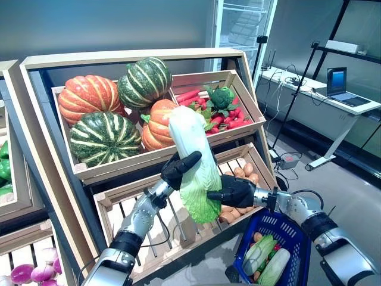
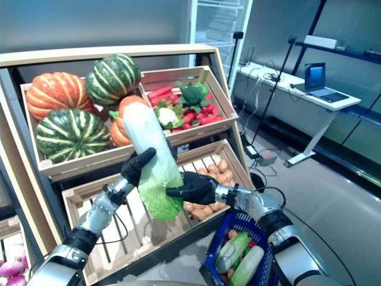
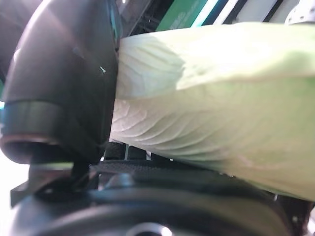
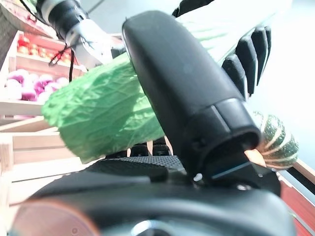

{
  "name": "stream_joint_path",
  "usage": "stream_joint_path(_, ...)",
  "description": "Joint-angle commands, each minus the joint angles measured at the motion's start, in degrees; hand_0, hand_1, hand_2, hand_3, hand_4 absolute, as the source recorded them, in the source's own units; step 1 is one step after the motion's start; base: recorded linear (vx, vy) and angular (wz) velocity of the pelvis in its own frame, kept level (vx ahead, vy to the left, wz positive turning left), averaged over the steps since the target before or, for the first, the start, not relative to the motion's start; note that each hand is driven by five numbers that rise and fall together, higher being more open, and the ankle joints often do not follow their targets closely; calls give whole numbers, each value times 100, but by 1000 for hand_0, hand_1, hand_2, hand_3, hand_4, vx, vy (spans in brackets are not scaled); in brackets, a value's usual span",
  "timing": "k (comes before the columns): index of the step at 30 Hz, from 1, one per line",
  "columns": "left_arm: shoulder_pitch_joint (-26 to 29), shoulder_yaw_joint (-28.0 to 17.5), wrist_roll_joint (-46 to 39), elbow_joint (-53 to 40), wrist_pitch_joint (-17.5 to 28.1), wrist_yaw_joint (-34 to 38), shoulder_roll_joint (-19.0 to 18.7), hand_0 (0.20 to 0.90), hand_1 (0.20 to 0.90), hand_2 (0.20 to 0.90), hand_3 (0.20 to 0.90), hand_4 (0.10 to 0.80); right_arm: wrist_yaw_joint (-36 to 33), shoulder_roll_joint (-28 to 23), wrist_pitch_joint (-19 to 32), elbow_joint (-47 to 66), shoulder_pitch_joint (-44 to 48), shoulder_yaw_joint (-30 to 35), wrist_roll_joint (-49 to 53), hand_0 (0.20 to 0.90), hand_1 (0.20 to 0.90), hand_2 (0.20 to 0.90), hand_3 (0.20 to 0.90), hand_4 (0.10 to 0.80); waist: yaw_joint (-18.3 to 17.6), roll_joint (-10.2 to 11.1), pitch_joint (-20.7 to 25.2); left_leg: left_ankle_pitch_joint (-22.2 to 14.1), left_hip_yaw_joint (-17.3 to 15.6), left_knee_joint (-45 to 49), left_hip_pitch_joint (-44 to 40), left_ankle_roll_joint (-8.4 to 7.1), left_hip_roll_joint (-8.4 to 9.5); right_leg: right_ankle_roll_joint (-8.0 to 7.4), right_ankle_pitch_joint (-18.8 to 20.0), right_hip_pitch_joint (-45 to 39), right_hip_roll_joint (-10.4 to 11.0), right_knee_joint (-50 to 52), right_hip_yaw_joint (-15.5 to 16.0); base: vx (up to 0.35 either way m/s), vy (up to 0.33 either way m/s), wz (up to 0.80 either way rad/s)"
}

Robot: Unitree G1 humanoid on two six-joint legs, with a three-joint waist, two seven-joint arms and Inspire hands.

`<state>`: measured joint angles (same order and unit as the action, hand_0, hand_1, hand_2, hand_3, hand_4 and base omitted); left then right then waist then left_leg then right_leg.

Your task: Put vegetables into the basket

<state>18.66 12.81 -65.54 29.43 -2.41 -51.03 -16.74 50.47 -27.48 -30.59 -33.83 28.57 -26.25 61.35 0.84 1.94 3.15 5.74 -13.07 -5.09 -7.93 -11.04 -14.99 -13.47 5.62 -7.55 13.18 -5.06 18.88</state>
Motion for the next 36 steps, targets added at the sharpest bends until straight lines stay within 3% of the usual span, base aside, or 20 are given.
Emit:
stream_joint_path(1,924,694,168,466,-378,-811,534,300,300,300,300,400,650,1004,377,-5,1812,688,1771,900,900,900,900,800,3,-8,37,-485,-41,9,46,55,-9,241,-403,-144,22,6,-79,0,0,0)
stream_joint_path(7,859,604,382,823,-471,-1014,559,300,300,300,300,400,622,1064,253,88,1842,727,1872,900,900,900,900,800,-30,-13,37,-488,-61,9,45,49,-9,238,-405,-122,22,6,-106,0,0,0)
stream_joint_path(8,858,581,402,864,-489,-1035,563,300,300,300,300,400,610,1064,240,98,1850,723,1883,794,794,794,794,729,-32,-13,37,-485,-62,9,47,49,-8,236,-404,-119,22,6,-110,0,0,0)
stream_joint_path(9,854,525,464,960,-536,-1117,571,300,300,300,300,400,576,1071,213,116,1839,729,1898,636,636,636,636,624,-36,-6,45,-487,-73,9,45,46,-11,234,-404,-120,26,6,-100,0,0,0)
stream_joint_path(10,854,490,486,1015,-586,-1168,565,300,300,300,300,400,484,1086,188,118,1834,744,1938,408,408,408,408,472,-39,-4,50,-486,-82,9,42,45,-13,234,-404,-121,28,6,-95,0,0,0)
stream_joint_path(11,857,456,517,1061,-596,-1197,565,300,300,300,300,400,385,1104,172,121,1840,750,1981,300,300,300,300,400,-43,-3,50,-484,-86,9,42,44,-15,233,-403,-119,29,6,-94,0,0,0)
stream_joint_path(24,864,247,483,1087,-472,-937,500,300,300,300,300,400,77,1098,188,25,1869,854,1904,300,300,300,300,400,-84,3,16,-456,-160,9,52,31,-38,223,-364,-63,36,6,-120,1,-4,-3)
stream_joint_path(26,861,203,487,1072,-466,-815,470,389,389,389,389,460,94,1086,196,18,1861,864,1830,300,300,300,300,400,-87,5,15,-455,-171,9,49,28,-41,223,-358,-57,36,6,-116,0,0,0)
stream_joint_path(27,865,182,496,1076,-486,-783,460,900,900,900,900,800,82,1076,203,17,1865,858,1823,300,300,300,300,400,-89,6,12,-455,-177,9,48,27,-43,220,-357,-54,35,6,-116,0,0,0)
stream_joint_path(36,811,-68,589,1137,-453,-362,136,900,900,900,900,800,-131,866,202,-71,1708,974,1603,300,300,300,300,400,-121,1,12,-430,-241,9,48,14,-67,197,-332,-7,32,6,-144,0,0,0)
